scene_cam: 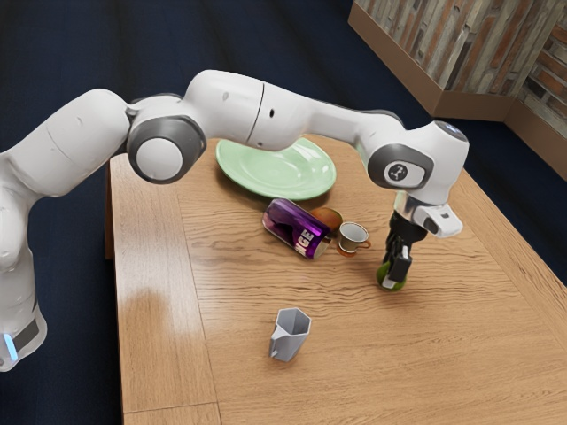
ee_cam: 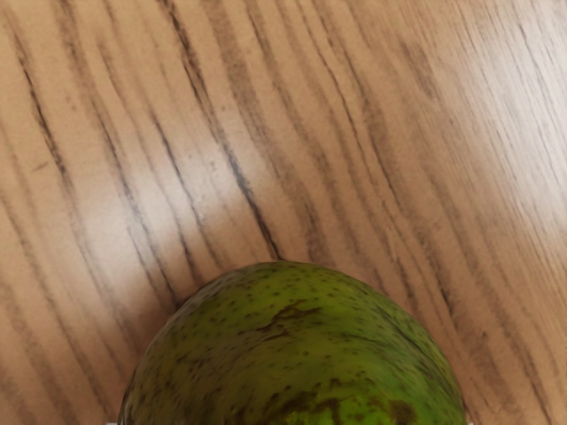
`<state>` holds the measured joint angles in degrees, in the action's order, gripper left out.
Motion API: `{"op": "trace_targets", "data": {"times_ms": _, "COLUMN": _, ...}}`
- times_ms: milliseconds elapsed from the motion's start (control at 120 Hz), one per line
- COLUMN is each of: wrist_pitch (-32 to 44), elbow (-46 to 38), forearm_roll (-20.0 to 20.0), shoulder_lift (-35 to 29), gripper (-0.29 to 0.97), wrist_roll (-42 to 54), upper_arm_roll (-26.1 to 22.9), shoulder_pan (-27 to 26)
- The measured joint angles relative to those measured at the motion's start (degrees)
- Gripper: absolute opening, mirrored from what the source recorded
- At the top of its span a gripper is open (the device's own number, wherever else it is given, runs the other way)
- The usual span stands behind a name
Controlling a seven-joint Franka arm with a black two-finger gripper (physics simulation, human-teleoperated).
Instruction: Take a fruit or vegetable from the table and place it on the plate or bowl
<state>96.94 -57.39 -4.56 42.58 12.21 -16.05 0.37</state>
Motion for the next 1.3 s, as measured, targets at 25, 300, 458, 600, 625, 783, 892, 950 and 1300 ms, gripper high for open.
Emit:
{"op": "trace_targets", "data": {"times_ms": 25, "wrist_pitch": 0.2, "elbow": 0.0, "forearm_roll": 0.0, "shoulder_lift": 0.0, "gripper": 0.41, "wrist_roll": 0.0, "upper_arm_roll": 0.0, "shoulder_pan": 0.0}}
{"op": "trace_targets", "data": {"times_ms": 300, "wrist_pitch": 0.7, "elbow": 0.0, "forearm_roll": 0.0, "shoulder_lift": -0.9, "gripper": 0.38, "wrist_roll": -0.2, "upper_arm_roll": 0.3, "shoulder_pan": 0.1}}
{"op": "trace_targets", "data": {"times_ms": 458, "wrist_pitch": 0.6, "elbow": 0.1, "forearm_roll": -0.1, "shoulder_lift": -2.8, "gripper": 0.32, "wrist_roll": -0.3, "upper_arm_roll": 0.3, "shoulder_pan": 0.4}}
{"op": "trace_targets", "data": {"times_ms": 600, "wrist_pitch": -0.1, "elbow": 1.3, "forearm_roll": -0.3, "shoulder_lift": -4.9, "gripper": 0.29, "wrist_roll": -0.3, "upper_arm_roll": 0.6, "shoulder_pan": 1.4}}
{"op": "trace_targets", "data": {"times_ms": 625, "wrist_pitch": -0.4, "elbow": 1.9, "forearm_roll": -0.4, "shoulder_lift": -5.0, "gripper": 0.29, "wrist_roll": -0.3, "upper_arm_roll": 0.8, "shoulder_pan": 1.6}}
{"op": "trace_targets", "data": {"times_ms": 783, "wrist_pitch": -2.0, "elbow": 3.3, "forearm_roll": -0.6, "shoulder_lift": -6.2, "gripper": 0.26, "wrist_roll": -0.4, "upper_arm_roll": 1.4, "shoulder_pan": 6.2}}
{"op": "trace_targets", "data": {"times_ms": 892, "wrist_pitch": -2.9, "elbow": 3.4, "forearm_roll": -0.6, "shoulder_lift": -6.7, "gripper": 0.26, "wrist_roll": -0.4, "upper_arm_roll": 1.4, "shoulder_pan": 9.8}}
{"op": "trace_targets", "data": {"times_ms": 950, "wrist_pitch": -3.2, "elbow": 3.4, "forearm_roll": -0.6, "shoulder_lift": -6.8, "gripper": 0.26, "wrist_roll": -0.3, "upper_arm_roll": 1.4, "shoulder_pan": 11.7}}
{"op": "trace_targets", "data": {"times_ms": 1300, "wrist_pitch": -4.9, "elbow": 3.4, "forearm_roll": -0.7, "shoulder_lift": -6.8, "gripper": 0.26, "wrist_roll": -0.1, "upper_arm_roll": 1.9, "shoulder_pan": 21.9}}
